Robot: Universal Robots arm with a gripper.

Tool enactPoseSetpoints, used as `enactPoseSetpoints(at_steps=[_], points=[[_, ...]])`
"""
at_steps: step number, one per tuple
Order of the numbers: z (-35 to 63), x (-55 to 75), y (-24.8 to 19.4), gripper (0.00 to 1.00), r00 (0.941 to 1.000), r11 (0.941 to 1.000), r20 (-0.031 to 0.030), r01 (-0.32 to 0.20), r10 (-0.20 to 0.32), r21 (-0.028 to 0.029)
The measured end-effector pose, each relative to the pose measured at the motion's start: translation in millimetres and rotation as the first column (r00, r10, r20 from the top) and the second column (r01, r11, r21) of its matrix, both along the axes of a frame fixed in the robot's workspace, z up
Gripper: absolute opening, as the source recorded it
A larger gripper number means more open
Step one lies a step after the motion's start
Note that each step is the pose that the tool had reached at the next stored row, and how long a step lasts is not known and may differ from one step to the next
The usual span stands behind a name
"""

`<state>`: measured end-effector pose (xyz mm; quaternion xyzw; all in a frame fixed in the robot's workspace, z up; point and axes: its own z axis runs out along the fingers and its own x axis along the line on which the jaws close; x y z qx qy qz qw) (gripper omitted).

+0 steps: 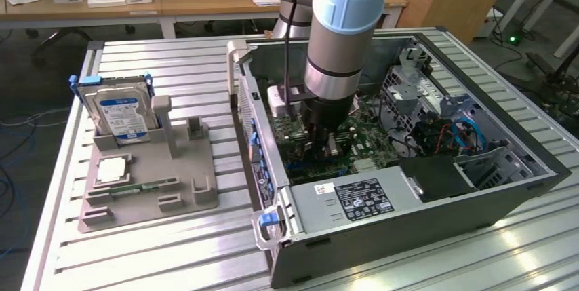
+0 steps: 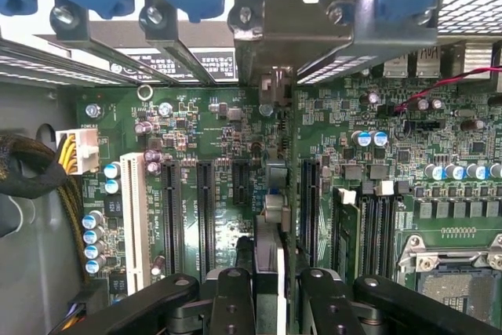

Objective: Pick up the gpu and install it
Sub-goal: 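Insert the gpu into the slot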

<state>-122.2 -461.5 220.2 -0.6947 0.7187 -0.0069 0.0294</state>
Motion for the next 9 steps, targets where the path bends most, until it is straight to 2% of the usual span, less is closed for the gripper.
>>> enactPoseSetpoints(at_steps=[9], points=[[-0.7,-0.5,0.0,0.27,1.0,1.0,-0.0001,0.0,0.0,-0.0002]])
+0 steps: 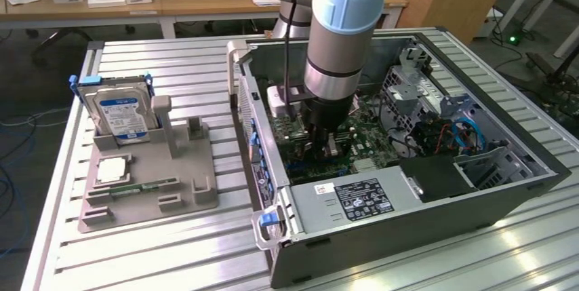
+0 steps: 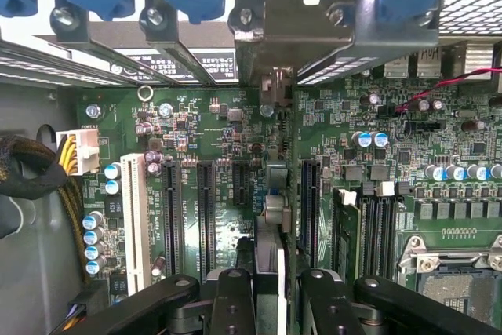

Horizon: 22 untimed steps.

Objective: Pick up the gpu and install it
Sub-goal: 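Insert the gpu into the slot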

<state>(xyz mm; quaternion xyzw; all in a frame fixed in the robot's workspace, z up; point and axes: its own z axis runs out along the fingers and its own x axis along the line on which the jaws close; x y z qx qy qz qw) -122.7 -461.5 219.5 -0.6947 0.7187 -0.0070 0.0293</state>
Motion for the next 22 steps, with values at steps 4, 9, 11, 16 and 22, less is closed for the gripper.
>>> enactPoseSetpoints(at_steps=[4,9,11,16,22], points=[[-0.3,-0.5,0.0,0.27,1.0,1.0,0.0002,0.0,0.0,0.0001],[-0.7,-1.4,0.0,0.27,1.0,1.0,0.0002,0.0,0.0,-0.0001],[-1.0,-1.4,-0.1,0.27,1.0,1.0,0.0002,0.0,0.0,-0.0003],[-1.1,-1.5,0.0,0.27,1.0,1.0,0.0,0.0,0.0,0.0001],[-1.8,-1.6,0.0,0.27,1.0,1.0,-0.0001,0.0,0.0,0.0]])
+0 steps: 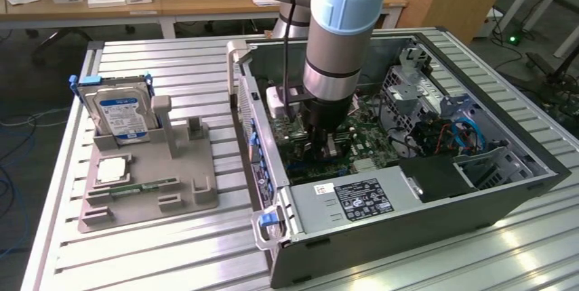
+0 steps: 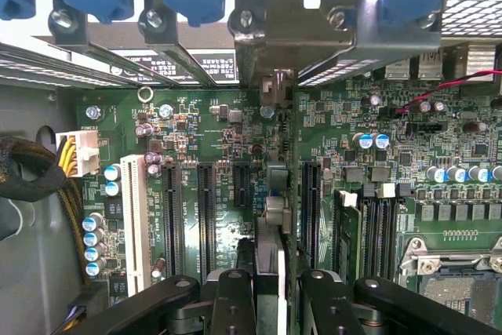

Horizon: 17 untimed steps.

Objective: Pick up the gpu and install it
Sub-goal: 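Insert the gpu into the slot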

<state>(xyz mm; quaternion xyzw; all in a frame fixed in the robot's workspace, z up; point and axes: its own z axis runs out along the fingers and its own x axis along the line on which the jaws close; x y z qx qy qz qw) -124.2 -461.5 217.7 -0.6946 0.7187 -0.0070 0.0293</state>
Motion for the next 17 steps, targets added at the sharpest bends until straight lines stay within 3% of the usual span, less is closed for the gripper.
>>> enactPoseSetpoints(at_steps=[17], points=[[-1.4,-0.6,0.2,0.28,1.0,1.0,0.0002,0.001,-0.001,0.0012]])
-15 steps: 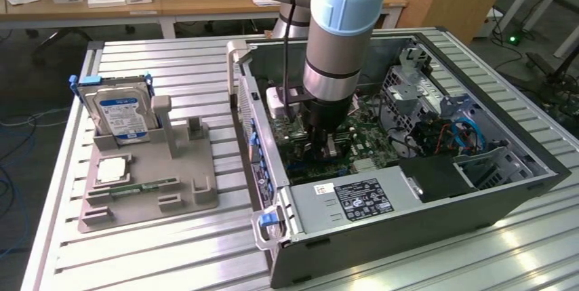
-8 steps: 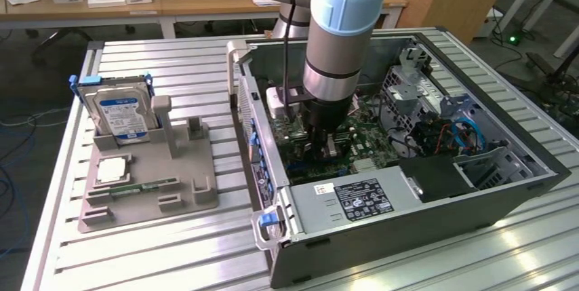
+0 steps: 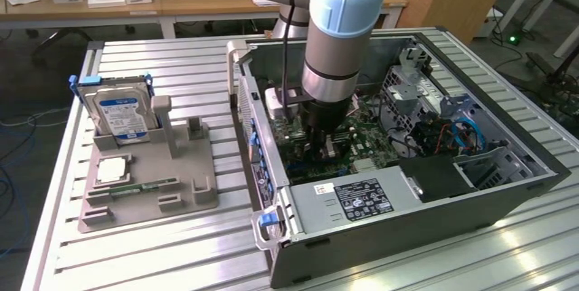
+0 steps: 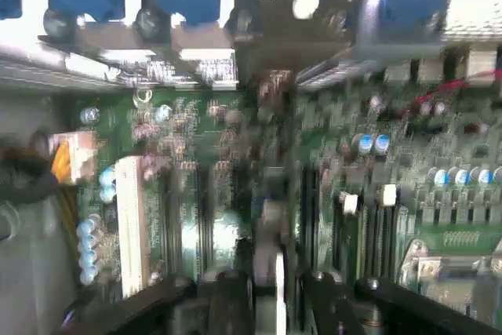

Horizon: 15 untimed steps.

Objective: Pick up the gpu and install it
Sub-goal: 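Insert the gpu into the slot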

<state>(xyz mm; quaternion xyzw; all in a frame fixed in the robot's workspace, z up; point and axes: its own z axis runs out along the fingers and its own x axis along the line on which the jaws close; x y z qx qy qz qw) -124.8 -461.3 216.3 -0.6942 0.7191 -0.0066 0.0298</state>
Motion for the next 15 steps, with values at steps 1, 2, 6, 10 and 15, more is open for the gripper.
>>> enactPoseSetpoints(at_steps=[1,2,6,10,15], points=[[0.0,0.2,0.0,0.28,1.0,1.0,0.0004,0.0,0.0,-0.0002],[0.3,0.6,-0.2,0.34,1.0,1.0,0.0001,-0.001,0.001,-0.0007],[1.6,0.6,-0.2,0.34,1.0,1.0,-0.0001,-0.001,0.001,-0.0011],[7.2,0.6,-0.2,0.34,1.0,1.0,0.0008,-0.001,0.001,-0.001],[21.0,0.6,-0.2,0.34,1.0,1.0,0.0053,-0.001,0.001,-0.001]])
